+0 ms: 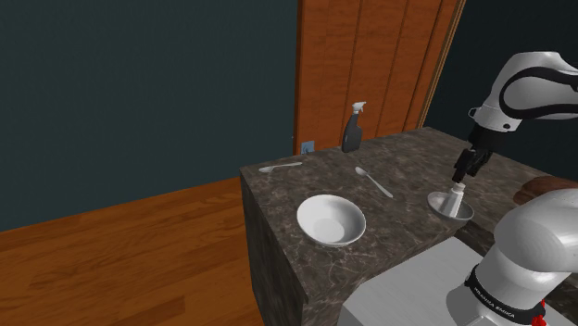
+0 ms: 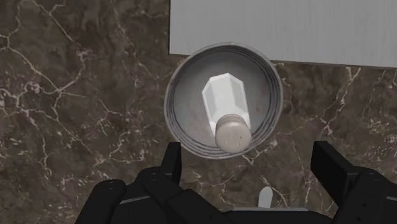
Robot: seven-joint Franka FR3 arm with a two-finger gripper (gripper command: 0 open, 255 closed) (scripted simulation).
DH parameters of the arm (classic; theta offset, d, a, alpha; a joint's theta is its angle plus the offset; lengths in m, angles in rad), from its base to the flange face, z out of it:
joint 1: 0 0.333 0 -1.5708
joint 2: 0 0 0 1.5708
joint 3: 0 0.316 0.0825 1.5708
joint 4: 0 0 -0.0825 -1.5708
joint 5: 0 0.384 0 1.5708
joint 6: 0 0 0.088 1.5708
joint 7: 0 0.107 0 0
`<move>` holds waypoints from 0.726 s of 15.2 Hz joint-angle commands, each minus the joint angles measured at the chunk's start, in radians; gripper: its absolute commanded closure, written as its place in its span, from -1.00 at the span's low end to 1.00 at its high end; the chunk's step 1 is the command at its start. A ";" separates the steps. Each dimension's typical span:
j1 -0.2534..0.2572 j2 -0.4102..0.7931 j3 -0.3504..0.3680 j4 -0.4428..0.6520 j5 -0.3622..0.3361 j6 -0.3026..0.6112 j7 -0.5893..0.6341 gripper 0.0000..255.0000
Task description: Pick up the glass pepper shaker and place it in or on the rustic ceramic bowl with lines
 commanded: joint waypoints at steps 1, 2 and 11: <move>0.007 -0.008 0.019 0.048 0.019 -0.054 -0.003 -1.00; 0.013 -0.007 0.031 0.081 0.032 -0.086 -0.004 -1.00; 0.018 -0.006 0.040 0.108 0.041 -0.110 -0.005 -1.00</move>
